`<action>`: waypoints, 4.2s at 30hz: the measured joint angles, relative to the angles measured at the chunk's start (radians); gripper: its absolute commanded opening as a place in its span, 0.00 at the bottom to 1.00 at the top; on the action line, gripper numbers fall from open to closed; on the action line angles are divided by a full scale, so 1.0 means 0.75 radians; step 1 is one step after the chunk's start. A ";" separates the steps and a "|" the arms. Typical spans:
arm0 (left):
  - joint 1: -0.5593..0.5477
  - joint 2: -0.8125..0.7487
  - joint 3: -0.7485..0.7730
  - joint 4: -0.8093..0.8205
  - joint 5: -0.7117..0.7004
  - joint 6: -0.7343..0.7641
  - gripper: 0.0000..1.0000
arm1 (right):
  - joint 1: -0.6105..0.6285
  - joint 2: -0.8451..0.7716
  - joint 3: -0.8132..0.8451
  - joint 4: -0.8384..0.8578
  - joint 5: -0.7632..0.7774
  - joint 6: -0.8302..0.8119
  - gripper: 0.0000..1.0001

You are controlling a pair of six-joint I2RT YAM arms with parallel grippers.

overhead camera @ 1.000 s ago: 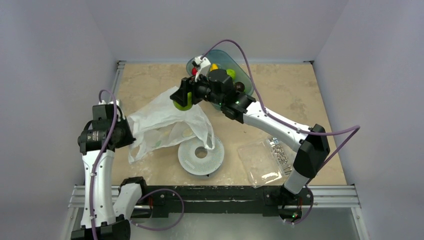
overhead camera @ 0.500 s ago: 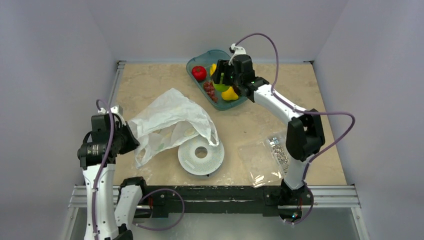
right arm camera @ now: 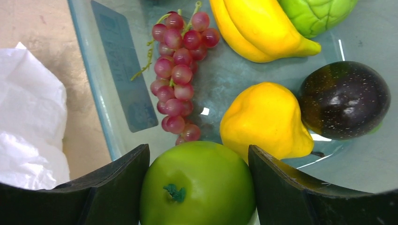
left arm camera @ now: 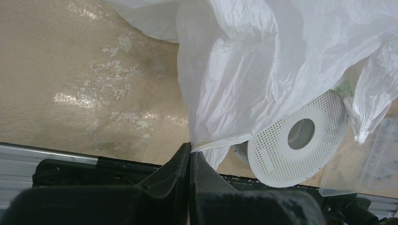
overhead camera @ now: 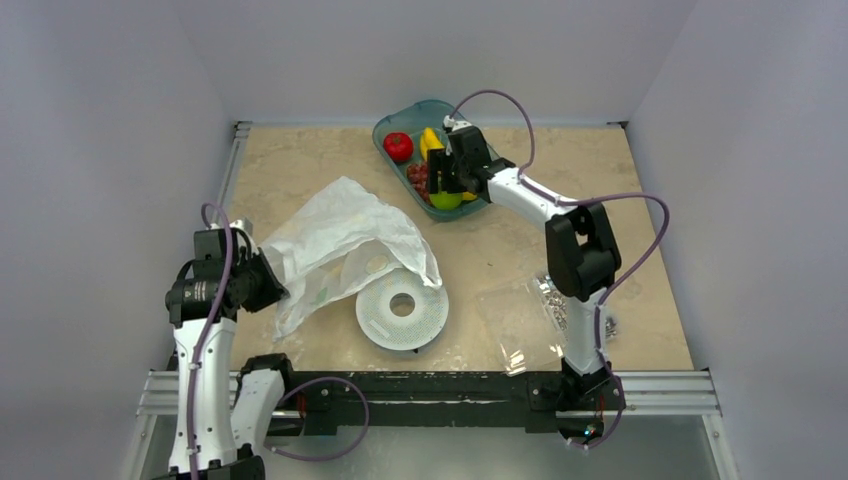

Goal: Take the fake fruits out of the plastic bag

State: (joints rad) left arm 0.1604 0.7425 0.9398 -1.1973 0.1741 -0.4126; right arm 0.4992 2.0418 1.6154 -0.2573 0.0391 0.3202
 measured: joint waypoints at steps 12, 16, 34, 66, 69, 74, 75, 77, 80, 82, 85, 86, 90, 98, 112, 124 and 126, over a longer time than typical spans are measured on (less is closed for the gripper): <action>0.000 -0.152 -0.022 0.040 0.007 -0.044 0.00 | 0.002 0.081 0.013 0.008 0.122 -0.106 0.77; 0.000 -0.156 -0.025 0.040 0.007 -0.054 0.00 | 0.007 0.053 -0.002 0.025 0.133 -0.118 0.92; 0.000 -0.195 -0.030 0.049 0.040 -0.054 0.00 | 0.311 -0.460 -0.221 0.109 0.057 -0.045 0.81; 0.014 0.126 0.625 0.022 -0.003 -0.014 0.64 | 0.850 -0.029 -0.420 0.914 0.077 0.046 0.32; 0.041 0.327 0.672 0.039 -0.091 0.000 0.53 | 0.850 -0.008 -0.370 0.900 0.112 0.051 0.32; 0.057 0.775 0.721 0.070 -0.315 0.052 0.47 | 0.850 0.036 -0.280 0.861 0.169 0.044 0.35; 0.057 0.856 0.722 0.080 -0.356 0.062 0.45 | 0.850 0.043 -0.270 0.856 0.172 0.039 0.35; 0.057 0.979 0.722 0.086 -0.413 0.080 0.41 | 0.850 0.055 -0.249 0.838 0.181 0.025 0.37; 0.058 1.143 0.721 0.097 -0.462 0.099 0.37 | 0.850 0.083 -0.214 0.816 0.195 0.009 0.39; 0.057 1.220 0.715 0.125 -0.477 0.112 0.36 | 0.850 0.106 -0.192 0.810 0.204 -0.001 0.40; 0.051 1.307 0.689 0.178 -0.498 0.137 0.34 | 0.850 0.150 -0.152 0.802 0.211 -0.013 0.44; 0.046 1.334 0.688 0.185 -0.504 0.147 0.33 | 0.850 0.164 -0.140 0.796 0.215 -0.016 0.45; 0.016 1.450 0.695 0.213 -0.472 0.162 0.30 | 0.850 0.211 -0.099 0.740 0.272 -0.035 0.49; -0.056 1.562 0.695 0.215 -0.289 0.201 0.26 | 0.850 0.323 0.057 0.639 0.359 -0.063 0.71; -0.111 1.574 0.676 0.216 -0.104 0.257 0.17 | 0.826 0.527 0.277 0.582 0.401 -0.101 0.97; -0.157 1.564 0.669 0.227 -0.111 0.261 0.28 | 0.802 0.610 0.359 0.579 0.481 -0.162 0.49; -0.157 1.534 0.666 0.224 -0.160 0.256 0.37 | 0.804 0.591 0.334 0.582 0.484 -0.173 0.40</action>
State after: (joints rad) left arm 0.0425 1.8931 1.4395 -1.0294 0.0544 -0.2203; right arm 1.1023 2.4847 1.8660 0.1795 0.4023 0.1905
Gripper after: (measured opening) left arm 0.263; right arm 0.515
